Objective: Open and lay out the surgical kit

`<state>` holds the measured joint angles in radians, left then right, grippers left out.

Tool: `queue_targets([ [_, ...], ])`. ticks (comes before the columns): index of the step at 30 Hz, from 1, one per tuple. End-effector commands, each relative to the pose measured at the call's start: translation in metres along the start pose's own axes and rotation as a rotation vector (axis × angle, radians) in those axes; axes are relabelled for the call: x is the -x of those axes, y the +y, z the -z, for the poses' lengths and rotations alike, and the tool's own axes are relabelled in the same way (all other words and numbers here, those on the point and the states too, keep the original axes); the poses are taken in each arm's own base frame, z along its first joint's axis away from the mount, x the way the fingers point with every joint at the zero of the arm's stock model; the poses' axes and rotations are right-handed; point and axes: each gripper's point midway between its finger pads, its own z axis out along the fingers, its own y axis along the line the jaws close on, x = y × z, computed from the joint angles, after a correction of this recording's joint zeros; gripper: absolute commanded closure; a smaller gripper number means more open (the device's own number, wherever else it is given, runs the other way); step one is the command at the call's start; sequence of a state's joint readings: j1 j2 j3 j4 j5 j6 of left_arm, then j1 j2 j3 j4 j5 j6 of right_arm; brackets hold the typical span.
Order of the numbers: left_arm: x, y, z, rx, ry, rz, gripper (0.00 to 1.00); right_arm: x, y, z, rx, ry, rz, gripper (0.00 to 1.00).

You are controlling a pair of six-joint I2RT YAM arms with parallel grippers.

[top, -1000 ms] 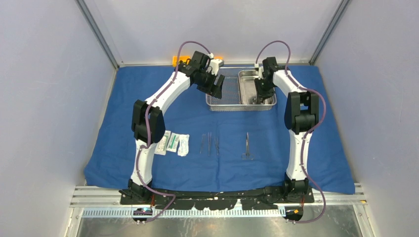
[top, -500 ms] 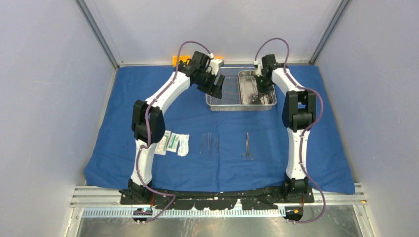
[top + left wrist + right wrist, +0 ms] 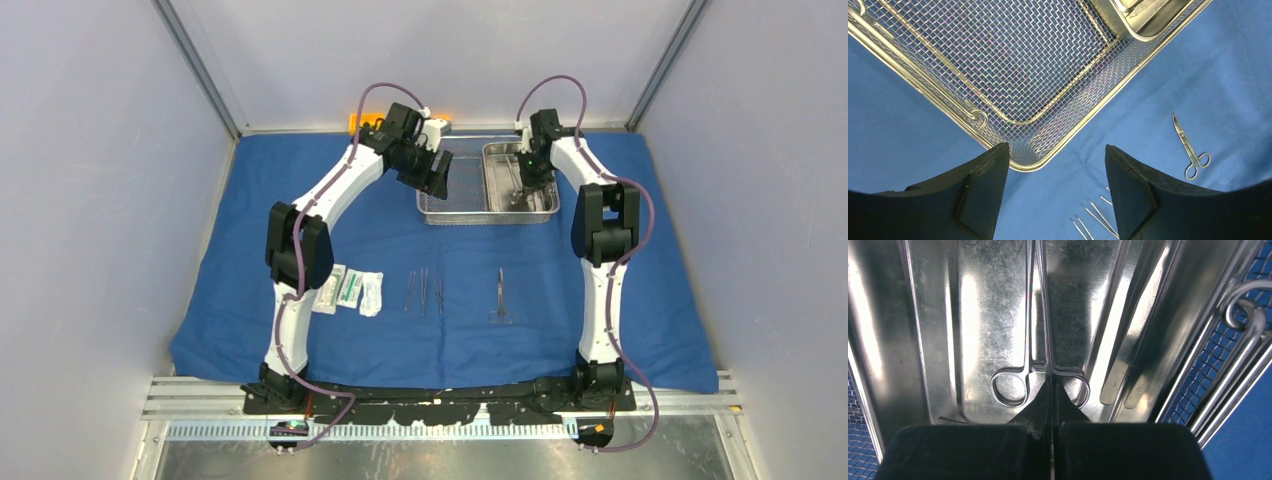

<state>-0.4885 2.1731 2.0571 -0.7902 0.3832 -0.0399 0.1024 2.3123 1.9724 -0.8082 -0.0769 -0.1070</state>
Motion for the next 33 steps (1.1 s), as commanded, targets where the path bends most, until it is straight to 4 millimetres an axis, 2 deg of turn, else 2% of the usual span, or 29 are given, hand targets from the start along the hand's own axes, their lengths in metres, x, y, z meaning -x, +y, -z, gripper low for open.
queue_targets([
  [1, 0.012, -0.001, 0.006, -0.015, -0.029, -0.017, 0.28, 0.042, -0.001, 0.045, -0.007, -0.151, 0.008, 1.0],
  [11, 0.014, 0.001, 0.005, -0.014, -0.033, -0.017, 0.28, 0.05, 0.001, 0.073, -0.011, -0.202, 0.005, 1.0],
  [14, 0.015, 0.0, 0.005, -0.017, -0.033, -0.017, 0.29, 0.049, 0.001, 0.076, -0.011, -0.203, 0.005, 1.0],
  [18, 0.015, 0.0, 0.004, -0.022, -0.034, -0.012, 0.29, 0.046, 0.0, 0.069, -0.009, -0.189, 0.003, 1.0],
  [24, 0.014, 0.0, 0.003, -0.024, -0.027, -0.009, 0.29, 0.036, 0.001, 0.048, 0.002, -0.131, 0.006, 0.79],
  [28, 0.014, 0.0, 0.001, -0.028, -0.027, -0.01, 0.29, 0.028, -0.005, 0.037, -0.018, -0.097, 0.015, 0.6],
  [33, 0.014, -0.001, -0.002, -0.037, -0.022, -0.005, 0.29, 0.021, -0.007, 0.026, -0.015, -0.06, 0.02, 0.55],
])
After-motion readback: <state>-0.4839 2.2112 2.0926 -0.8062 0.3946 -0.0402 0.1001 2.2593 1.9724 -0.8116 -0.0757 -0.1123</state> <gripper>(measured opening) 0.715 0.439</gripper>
